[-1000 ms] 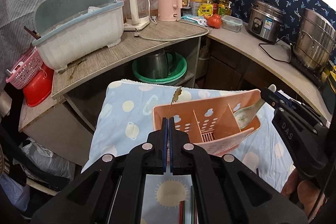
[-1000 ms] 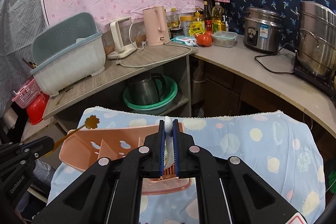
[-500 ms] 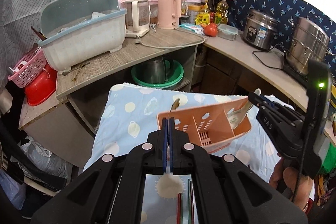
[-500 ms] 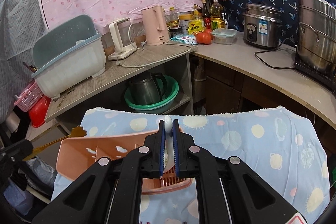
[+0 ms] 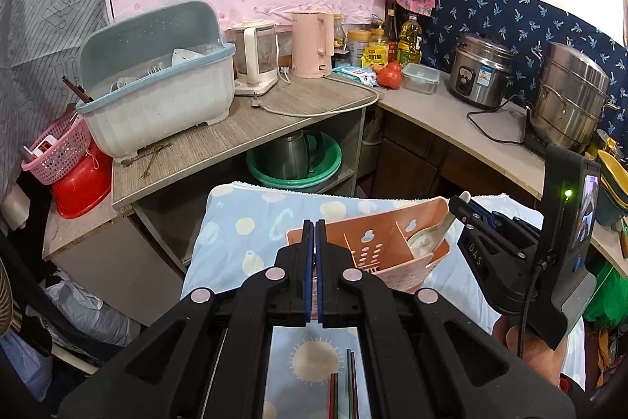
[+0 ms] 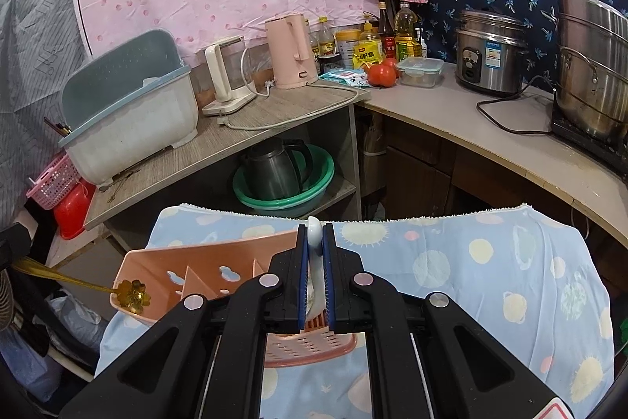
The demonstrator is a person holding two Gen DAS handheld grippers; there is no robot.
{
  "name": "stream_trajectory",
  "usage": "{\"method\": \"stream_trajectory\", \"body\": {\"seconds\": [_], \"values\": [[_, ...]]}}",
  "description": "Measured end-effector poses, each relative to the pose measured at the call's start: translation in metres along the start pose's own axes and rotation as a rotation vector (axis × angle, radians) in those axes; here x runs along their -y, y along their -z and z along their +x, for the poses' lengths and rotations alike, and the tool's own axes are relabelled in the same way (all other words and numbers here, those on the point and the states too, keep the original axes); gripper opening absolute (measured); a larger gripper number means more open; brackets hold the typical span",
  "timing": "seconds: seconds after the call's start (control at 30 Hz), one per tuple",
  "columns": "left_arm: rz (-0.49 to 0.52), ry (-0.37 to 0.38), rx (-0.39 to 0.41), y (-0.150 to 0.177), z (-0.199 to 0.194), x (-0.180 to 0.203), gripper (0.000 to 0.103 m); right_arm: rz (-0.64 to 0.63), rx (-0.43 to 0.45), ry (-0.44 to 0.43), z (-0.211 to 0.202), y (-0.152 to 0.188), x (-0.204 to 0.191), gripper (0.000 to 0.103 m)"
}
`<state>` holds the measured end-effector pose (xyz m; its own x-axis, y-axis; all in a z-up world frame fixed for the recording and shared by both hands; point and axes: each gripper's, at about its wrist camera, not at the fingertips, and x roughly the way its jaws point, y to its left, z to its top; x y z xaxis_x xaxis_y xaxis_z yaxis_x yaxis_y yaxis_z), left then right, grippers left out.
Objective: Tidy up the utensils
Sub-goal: 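Open left tool over the pink caddy while right tool releases the ceramic spoon into it, then withdraw both tools from the caddy back toward the chopsticks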
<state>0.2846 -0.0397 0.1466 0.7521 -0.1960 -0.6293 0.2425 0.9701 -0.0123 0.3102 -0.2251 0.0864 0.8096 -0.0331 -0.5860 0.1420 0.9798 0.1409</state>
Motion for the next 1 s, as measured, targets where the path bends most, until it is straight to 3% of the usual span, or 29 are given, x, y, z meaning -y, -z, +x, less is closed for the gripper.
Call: {"method": "stream_trajectory", "body": {"seconds": [0.17,0.23,0.3,0.37,0.43,0.5,0.77,1.0], "values": [[0.003,-0.013,-0.024,0.001,0.011,0.003,0.001,-0.008,-0.015,0.008,0.007,0.001,0.001,0.008],[0.007,-0.019,-0.03,0.002,0.016,0.005,0.002,-0.005,-0.001,0.013,0.006,0.001,0.002,0.015],[0.002,-0.031,-0.033,0.003,0.019,0.005,0.003,-0.007,0.019,0.026,0.004,0.0,0.002,0.045],[-0.003,-0.044,-0.036,0.004,0.022,0.005,0.006,-0.003,0.047,0.04,-0.002,-0.001,0.003,0.053],[-0.006,-0.057,-0.033,0.006,0.023,0.004,0.026,0.006,0.05,0.032,-0.006,-0.002,0.004,0.054],[-0.004,-0.07,-0.028,0.008,0.022,0.004,0.034,0.021,0.048,0.021,-0.012,-0.002,0.007,0.055],[0.01,-0.08,-0.037,0.027,0.007,0.009,0.034,0.068,0.027,-0.024,-0.048,0.02,0.014,0.055],[0.017,-0.073,-0.069,0.057,-0.014,0.017,0.034,0.091,-0.003,-0.039,-0.092,0.064,0.022,0.055]]}}
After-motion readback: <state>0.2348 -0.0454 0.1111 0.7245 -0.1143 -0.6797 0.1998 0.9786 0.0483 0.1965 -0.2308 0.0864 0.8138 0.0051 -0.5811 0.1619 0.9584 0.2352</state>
